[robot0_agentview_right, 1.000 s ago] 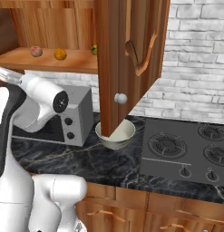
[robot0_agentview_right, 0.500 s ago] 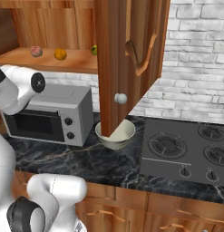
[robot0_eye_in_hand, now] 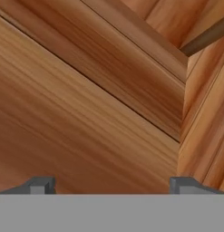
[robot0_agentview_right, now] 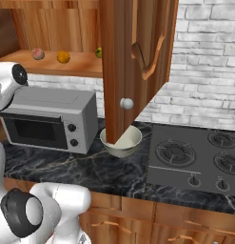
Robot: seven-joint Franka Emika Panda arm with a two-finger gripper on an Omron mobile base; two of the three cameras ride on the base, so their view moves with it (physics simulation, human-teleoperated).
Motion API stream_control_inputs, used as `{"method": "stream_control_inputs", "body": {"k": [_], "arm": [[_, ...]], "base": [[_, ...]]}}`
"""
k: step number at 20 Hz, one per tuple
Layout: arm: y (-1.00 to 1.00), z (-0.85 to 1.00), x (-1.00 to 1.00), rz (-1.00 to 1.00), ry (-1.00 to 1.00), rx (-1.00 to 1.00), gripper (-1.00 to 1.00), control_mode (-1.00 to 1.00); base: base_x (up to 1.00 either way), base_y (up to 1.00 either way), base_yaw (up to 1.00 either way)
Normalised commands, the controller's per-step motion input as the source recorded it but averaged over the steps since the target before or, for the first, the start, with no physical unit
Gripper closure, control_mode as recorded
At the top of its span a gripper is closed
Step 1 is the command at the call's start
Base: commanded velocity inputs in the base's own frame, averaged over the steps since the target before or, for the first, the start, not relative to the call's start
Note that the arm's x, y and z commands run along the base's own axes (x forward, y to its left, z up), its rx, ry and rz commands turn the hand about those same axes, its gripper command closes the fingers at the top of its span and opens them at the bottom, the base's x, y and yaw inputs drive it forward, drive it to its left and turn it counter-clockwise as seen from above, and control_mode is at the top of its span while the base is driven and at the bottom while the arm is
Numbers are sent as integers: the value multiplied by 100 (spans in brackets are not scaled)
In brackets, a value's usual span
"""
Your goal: Open the cabinet. Pick the peach and orange from the cabinet and place them into the bowl. Then close the cabinet.
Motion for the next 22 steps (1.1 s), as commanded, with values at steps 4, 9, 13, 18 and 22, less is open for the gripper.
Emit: {"method": "stream_control_inputs", "body": {"k": [4,9,13,18,22], "arm": [[-41,1,9,0,0,0,-100,-100],[-87,4,0,0,-4,-1,-100,-100],[-19,1,0,0,0,-3,-100,-100],[0,0,0,0,0,0,-100,-100],[0,-3,-1,0,1,-7,-100,-100]], "base": [[0,0,0],[0,0,0],[0,0,0],[0,0,0],[0,0,0]]}}
